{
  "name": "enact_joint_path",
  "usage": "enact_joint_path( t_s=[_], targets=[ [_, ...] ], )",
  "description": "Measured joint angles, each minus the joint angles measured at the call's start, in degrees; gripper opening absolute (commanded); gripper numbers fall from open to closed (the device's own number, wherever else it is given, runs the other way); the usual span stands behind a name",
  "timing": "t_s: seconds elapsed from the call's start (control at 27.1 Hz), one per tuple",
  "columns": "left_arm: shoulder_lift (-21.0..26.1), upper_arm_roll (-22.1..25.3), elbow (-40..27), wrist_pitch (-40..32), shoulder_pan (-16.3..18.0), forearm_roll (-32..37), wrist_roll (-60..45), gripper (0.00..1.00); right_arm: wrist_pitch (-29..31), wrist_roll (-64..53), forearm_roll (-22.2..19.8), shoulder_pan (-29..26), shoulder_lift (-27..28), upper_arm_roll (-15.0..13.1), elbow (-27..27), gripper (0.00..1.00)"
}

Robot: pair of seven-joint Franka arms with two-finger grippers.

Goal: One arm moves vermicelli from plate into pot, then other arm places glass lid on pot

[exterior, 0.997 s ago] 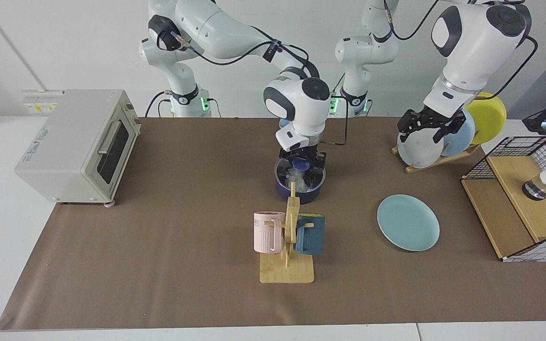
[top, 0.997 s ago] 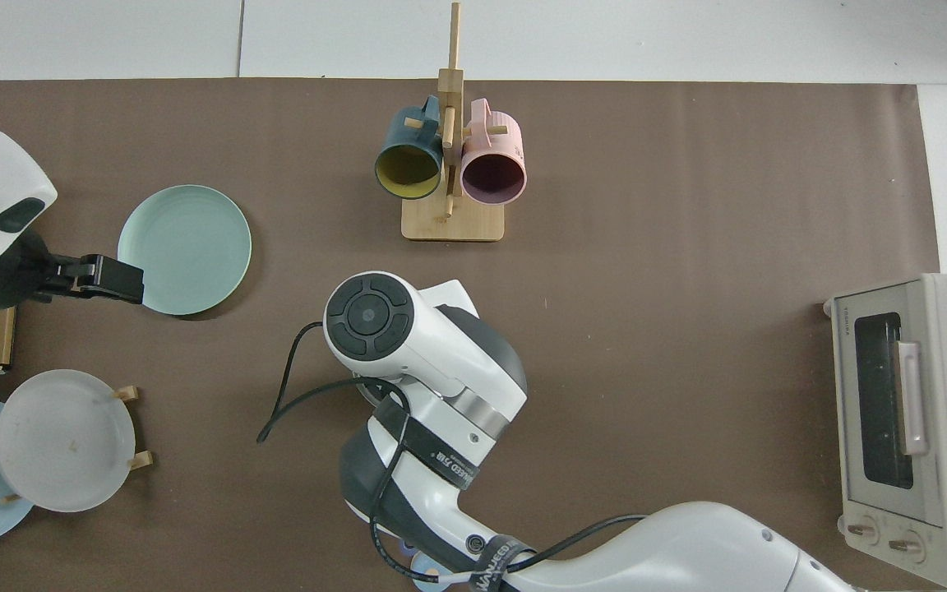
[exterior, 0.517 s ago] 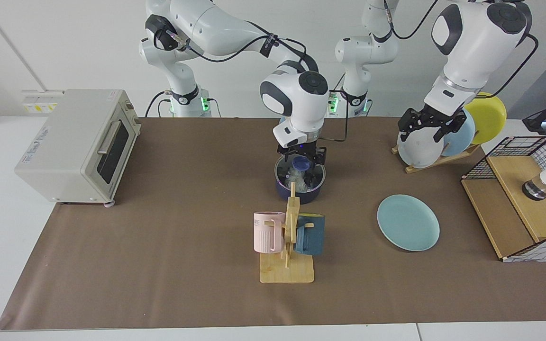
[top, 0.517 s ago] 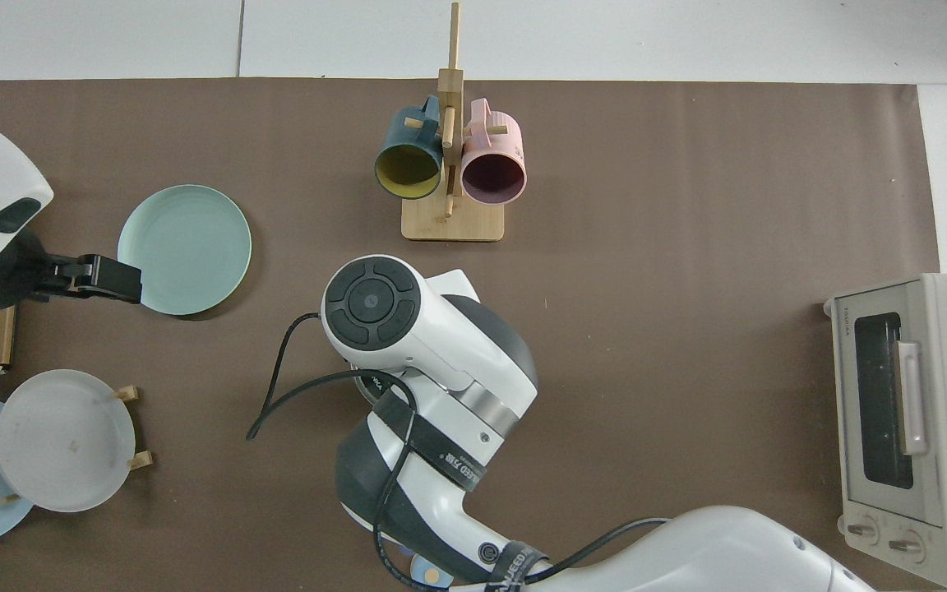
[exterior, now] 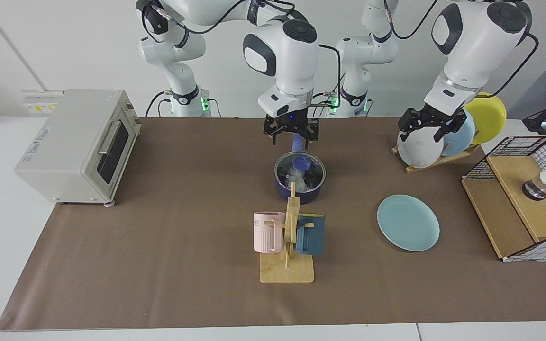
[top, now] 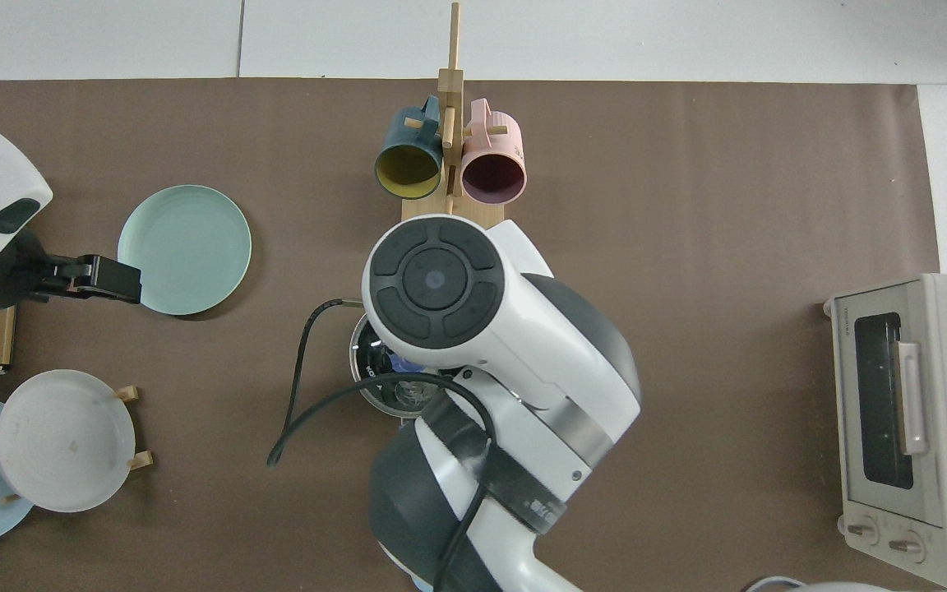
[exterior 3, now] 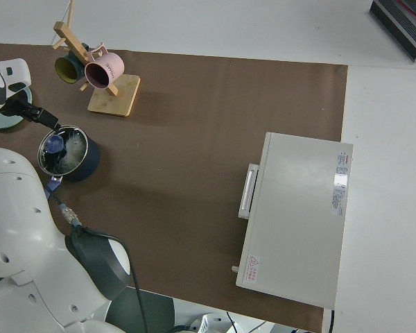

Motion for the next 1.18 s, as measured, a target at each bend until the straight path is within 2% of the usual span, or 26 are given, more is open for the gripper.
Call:
enact_joint_path(
  t_s=[0.07,0.15,0.33,0.48,0.66,0.78,0.92,1.18],
  targets=[
    [0.0,0.0,0.0,0.0,0.0,0.0,0.0,1.0,-1.63,-3.48,1.97,-0.51,-1.69,-2.28,-0.01,1.0],
    [0.0,0.0,0.0,0.0,0.0,0.0,0.0,1.0,-2.82,-7.98,4.51,-0.56,-3.33,-6.0,-0.07,1.0],
    [-0.01,0.0,0.0,0.0,0.0,0.0,0.0,1.0,-4.24,-22.69,9.9,-0.57,-6.59,-17.38,-0.57,1.0],
    [-0.02,-0.01,0.0,0.0,0.0,0.0,0.0,1.0,-4.59,-33.01,11.29,-0.76,-8.08,-25.47,-0.84,1.0],
    [-0.02,-0.01,0.0,0.0,0.0,0.0,0.0,1.0,-4.59,-40.82,11.72,-0.98,-9.46,-32.6,-1.02,1.0],
    [-0.02,-0.01,0.0,0.0,0.0,0.0,0.0,1.0,-4.59,-43.16,11.75,-1.09,-10.52,-36.35,-1.06,1.0],
    [-0.03,-0.01,0.0,0.0,0.0,0.0,0.0,1.0,-4.97,-45.71,12.27,-1.51,-11.69,-39.48,-1.14,1.0],
    [-0.03,-0.01,0.0,0.0,0.0,0.0,0.0,1.0,-8.08,-51.48,12.52,-4.71,-14.87,-40.26,-1.64,1.0]
  ],
)
